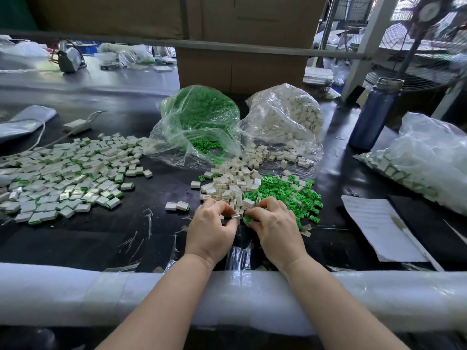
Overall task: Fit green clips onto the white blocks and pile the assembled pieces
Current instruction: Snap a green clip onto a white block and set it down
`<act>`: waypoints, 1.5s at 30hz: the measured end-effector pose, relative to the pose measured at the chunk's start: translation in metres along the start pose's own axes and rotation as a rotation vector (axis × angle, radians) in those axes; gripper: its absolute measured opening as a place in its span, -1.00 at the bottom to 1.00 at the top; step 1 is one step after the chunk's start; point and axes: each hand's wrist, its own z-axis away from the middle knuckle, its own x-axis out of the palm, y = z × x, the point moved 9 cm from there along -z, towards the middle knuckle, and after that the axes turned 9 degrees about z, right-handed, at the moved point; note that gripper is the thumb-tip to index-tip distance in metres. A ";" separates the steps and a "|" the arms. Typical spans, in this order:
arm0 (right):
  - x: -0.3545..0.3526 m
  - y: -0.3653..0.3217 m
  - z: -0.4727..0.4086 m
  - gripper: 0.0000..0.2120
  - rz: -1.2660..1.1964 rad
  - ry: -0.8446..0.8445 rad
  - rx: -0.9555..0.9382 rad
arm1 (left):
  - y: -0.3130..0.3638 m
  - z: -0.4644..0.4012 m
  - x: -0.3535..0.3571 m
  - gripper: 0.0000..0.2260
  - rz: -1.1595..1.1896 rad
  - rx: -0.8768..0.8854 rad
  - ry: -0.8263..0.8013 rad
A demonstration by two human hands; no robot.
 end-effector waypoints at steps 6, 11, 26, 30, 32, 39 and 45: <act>-0.003 0.001 0.000 -0.82 -0.030 0.027 0.011 | 0.003 0.000 0.003 -0.89 0.055 0.018 -0.038; -0.007 0.002 0.000 -0.86 -0.060 0.056 0.026 | 0.003 0.001 0.007 -0.89 0.089 0.008 -0.092; -0.002 0.002 0.000 -0.76 -0.055 0.020 0.011 | 0.001 0.003 0.011 -0.77 0.141 -0.049 -0.154; -0.005 0.001 0.000 -0.85 -0.079 0.054 0.004 | 0.001 0.004 0.012 -0.80 0.144 -0.040 -0.160; -0.011 0.003 0.001 -0.91 -0.166 0.095 0.030 | 0.001 0.003 0.012 -0.83 0.151 -0.037 -0.156; -0.018 0.022 0.006 -0.87 -0.474 0.144 0.183 | -0.001 0.004 0.012 -0.80 0.212 -0.047 -0.149; -0.006 0.018 0.006 -0.89 -0.473 0.027 0.169 | -0.002 0.003 0.013 -0.84 0.229 -0.056 -0.157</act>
